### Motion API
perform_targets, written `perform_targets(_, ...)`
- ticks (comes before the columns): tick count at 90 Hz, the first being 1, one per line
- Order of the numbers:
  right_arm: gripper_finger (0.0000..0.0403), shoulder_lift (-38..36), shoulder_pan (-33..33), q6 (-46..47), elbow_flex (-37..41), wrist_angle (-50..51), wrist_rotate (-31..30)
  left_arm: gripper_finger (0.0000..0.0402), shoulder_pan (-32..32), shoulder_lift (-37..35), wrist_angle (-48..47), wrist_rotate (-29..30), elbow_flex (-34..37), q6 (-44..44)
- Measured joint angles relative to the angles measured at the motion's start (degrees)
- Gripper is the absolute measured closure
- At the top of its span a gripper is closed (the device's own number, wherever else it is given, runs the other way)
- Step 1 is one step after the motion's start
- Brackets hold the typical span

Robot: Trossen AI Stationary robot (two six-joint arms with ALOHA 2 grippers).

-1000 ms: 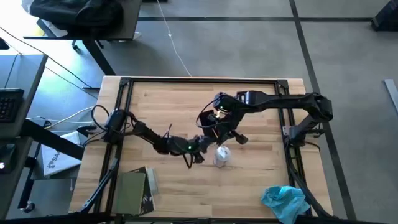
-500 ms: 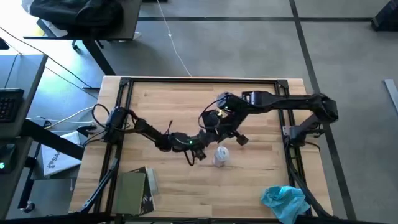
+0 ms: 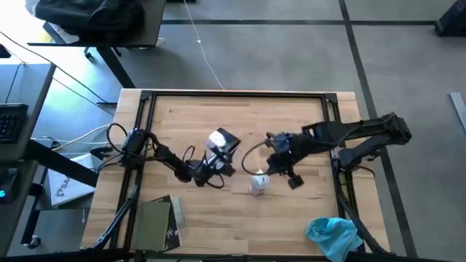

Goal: Apply microfiber cloth
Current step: Wipe the pink cellphone with a blue microfiber cloth

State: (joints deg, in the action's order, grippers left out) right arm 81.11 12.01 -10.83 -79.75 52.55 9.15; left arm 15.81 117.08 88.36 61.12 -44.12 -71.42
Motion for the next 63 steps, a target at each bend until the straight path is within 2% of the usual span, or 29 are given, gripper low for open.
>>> perform_targets(15,0.0403,0.04,6.78,13.21,0.00,-0.40,-5.17,0.0391,4.62,-0.07,1.58,0.99,0.04,7.63)
perform_targets(29,0.0403,0.25,13.11,26.26,0.00,-0.43,-14.13,0.0391,8.59,-1.63,1.60,0.80,0.02,21.55)
perform_targets(45,0.0403,1.08,20.08,39.59,0.32,-0.54,-25.48,0.0392,12.11,-4.00,1.57,0.52,-0.08,27.25)
perform_targets(53,0.0403,1.36,23.16,45.29,2.77,-3.01,-31.29,0.0392,13.12,-5.70,1.61,0.91,-0.42,33.16)
perform_targets(63,0.0403,1.43,25.35,51.54,9.55,-9.33,-36.09,0.0392,15.08,-6.20,1.17,1.34,-0.39,37.42)
